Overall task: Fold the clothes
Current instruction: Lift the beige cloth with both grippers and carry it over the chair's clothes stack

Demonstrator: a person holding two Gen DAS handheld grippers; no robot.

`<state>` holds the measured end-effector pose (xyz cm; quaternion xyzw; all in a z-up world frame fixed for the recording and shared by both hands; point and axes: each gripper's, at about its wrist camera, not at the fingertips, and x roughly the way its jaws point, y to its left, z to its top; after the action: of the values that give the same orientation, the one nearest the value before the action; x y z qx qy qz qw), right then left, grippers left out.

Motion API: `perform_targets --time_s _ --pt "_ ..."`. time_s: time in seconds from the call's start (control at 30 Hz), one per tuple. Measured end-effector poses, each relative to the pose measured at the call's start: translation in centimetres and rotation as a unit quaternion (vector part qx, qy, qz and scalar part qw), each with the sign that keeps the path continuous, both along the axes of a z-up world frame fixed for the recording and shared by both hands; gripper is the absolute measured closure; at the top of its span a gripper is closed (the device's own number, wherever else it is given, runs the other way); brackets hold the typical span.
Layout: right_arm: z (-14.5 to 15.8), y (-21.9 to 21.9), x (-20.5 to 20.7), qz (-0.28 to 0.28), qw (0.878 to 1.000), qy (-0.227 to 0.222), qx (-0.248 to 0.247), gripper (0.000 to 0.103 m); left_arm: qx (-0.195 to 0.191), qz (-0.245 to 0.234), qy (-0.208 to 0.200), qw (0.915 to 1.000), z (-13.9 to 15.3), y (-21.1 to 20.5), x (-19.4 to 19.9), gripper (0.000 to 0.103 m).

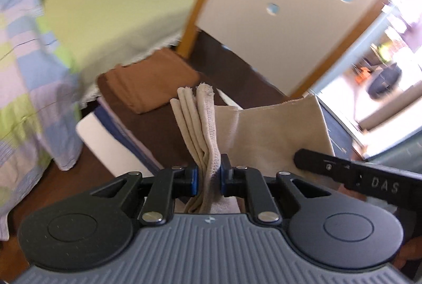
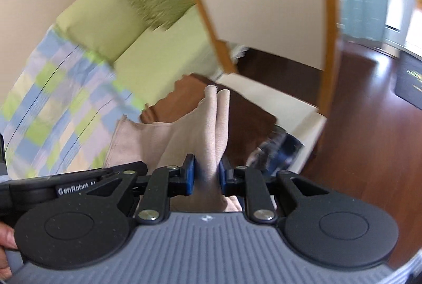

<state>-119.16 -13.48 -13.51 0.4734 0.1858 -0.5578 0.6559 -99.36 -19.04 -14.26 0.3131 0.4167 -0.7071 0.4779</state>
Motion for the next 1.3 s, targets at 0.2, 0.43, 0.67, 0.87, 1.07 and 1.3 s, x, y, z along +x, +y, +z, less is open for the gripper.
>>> perform_targets --time_s 0.2,0.43,0.67,0.87,1.07,1.3 --pt "-2.2 -4.4 0.4 0.070 0.997 0.004 0.010 0.087 0.021 0.088 0.006 0.9959 -3.1 -1.9 0.9 0.087" --pt "-5.5 -10.3 0.1 0.176 0.984 0.015 0.038 0.087 0.035 0.199 0.017 0.9791 -6.5 -2.9 0.6 0.087" --pt "-8.7 -16.1 -1.3 0.299 0.954 0.018 0.018 0.087 0.011 0.327 0.016 0.9448 -10.6 -3.0 -2.3 0.083" --pt "-11.5 -18.1 -2.6 0.313 0.950 -0.002 -0.004 0.087 -0.007 0.353 -0.037 0.9350 -12.8 -4.5 -4.0 0.072" --pt "-15.1 -19.4 -3.2 0.313 0.949 -0.028 0.016 0.087 0.003 0.370 -0.075 0.9261 -13.7 -3.5 -4.1 0.070" --pt "-16.0 -20.2 -3.2 0.321 0.947 -0.018 -0.006 0.082 0.010 0.383 -0.093 0.9192 -13.1 -2.3 -4.5 0.068"
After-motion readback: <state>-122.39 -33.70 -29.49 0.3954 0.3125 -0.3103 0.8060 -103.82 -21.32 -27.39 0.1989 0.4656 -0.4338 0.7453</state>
